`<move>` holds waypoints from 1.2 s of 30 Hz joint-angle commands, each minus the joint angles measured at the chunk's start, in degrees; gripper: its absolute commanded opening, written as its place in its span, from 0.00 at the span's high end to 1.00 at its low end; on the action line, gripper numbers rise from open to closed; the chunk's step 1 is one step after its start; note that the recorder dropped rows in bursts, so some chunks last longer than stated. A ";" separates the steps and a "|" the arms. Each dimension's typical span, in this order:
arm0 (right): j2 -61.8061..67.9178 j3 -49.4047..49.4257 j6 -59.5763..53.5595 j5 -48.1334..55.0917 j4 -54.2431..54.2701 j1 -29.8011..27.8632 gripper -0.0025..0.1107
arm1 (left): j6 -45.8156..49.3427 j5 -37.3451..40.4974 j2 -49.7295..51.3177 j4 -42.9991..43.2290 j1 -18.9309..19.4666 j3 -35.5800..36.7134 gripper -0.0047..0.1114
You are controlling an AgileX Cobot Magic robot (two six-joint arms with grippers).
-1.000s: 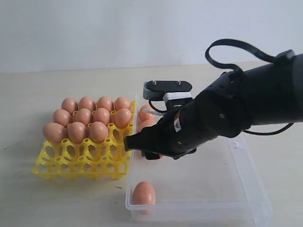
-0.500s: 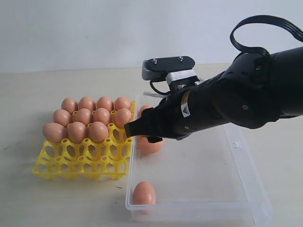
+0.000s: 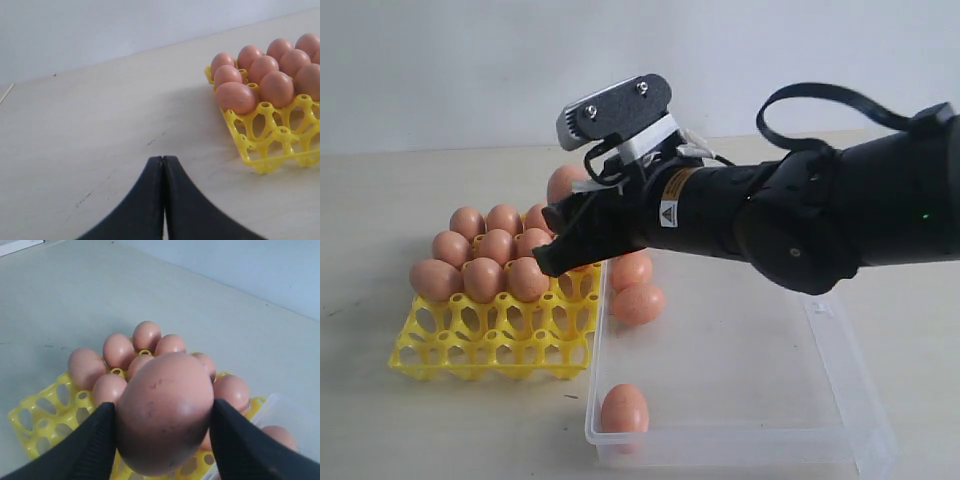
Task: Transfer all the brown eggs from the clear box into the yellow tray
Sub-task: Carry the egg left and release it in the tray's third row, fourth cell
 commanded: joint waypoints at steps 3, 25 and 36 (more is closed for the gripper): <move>6.73 0.05 -3.61 -10.97 2.31 0.44 0.98 | -0.28 -0.33 -0.35 -0.13 0.10 -0.23 0.96; 16.78 -1.04 -18.42 -17.48 12.55 1.00 0.98 | -0.28 -0.33 -0.35 -0.13 0.10 -0.23 0.96; 19.77 -5.28 -18.42 -13.70 12.69 0.68 0.98 | -0.28 -0.33 -0.35 -0.13 0.10 -0.23 0.96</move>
